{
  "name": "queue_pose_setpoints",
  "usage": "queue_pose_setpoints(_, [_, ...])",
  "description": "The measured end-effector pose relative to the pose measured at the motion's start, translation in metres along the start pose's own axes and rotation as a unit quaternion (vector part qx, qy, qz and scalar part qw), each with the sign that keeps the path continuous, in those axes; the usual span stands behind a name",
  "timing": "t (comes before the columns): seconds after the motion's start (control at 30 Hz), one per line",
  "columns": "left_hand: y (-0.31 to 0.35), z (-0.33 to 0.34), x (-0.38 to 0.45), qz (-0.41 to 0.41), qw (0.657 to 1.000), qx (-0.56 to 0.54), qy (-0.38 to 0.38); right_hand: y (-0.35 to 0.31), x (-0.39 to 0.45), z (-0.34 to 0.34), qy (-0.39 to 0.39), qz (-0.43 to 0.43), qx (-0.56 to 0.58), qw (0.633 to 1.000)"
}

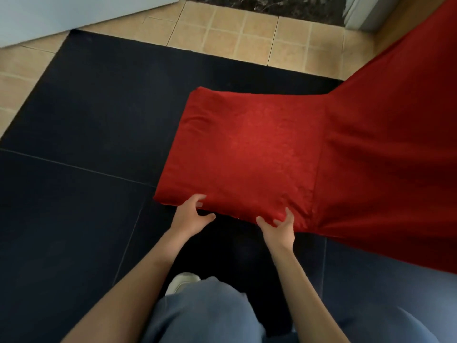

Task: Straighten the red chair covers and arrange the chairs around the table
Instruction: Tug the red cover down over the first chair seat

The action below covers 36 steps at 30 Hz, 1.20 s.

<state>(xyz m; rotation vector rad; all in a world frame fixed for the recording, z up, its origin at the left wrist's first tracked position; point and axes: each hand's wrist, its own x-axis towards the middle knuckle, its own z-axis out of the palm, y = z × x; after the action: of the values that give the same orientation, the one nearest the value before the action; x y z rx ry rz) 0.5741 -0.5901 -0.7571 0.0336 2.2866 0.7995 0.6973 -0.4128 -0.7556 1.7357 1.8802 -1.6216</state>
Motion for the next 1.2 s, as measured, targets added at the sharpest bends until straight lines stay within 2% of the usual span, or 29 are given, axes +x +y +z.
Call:
queue_pose_setpoints(0.17, [-0.028, 0.021, 0.015, -0.024, 0.993, -0.073, 0.094, 0.024, 0.013, 0.018, 0.104, -0.021, 0.04, 0.994])
queue_pose_setpoints(0.3, [-0.035, 0.034, 0.02, -0.114, 0.967, -0.177, 0.145, 0.029, 0.015, 0.027, 0.149, 0.019, 0.051, 0.987])
queue_pose_setpoints(0.4, [-0.032, 0.044, 0.025, -0.178, 0.942, -0.255, 0.124, 0.031, 0.017, 0.03, 0.165, 0.05, 0.054, 0.984])
queue_pose_setpoints(0.53, [-0.02, 0.055, 0.036, -0.2, 0.914, -0.343, 0.086, 0.032, 0.026, 0.036, 0.153, 0.074, 0.103, 0.98])
queue_pose_setpoints(0.93, [0.003, 0.075, 0.055, -0.228, 0.849, -0.458, 0.134, 0.021, 0.045, 0.053, 0.189, 0.136, 0.223, 0.947])
queue_pose_setpoints(1.2, [-0.012, 0.081, 0.068, -0.225, 0.854, -0.442, 0.157, 0.017, 0.066, 0.053, 0.183, 0.173, 0.309, 0.917])
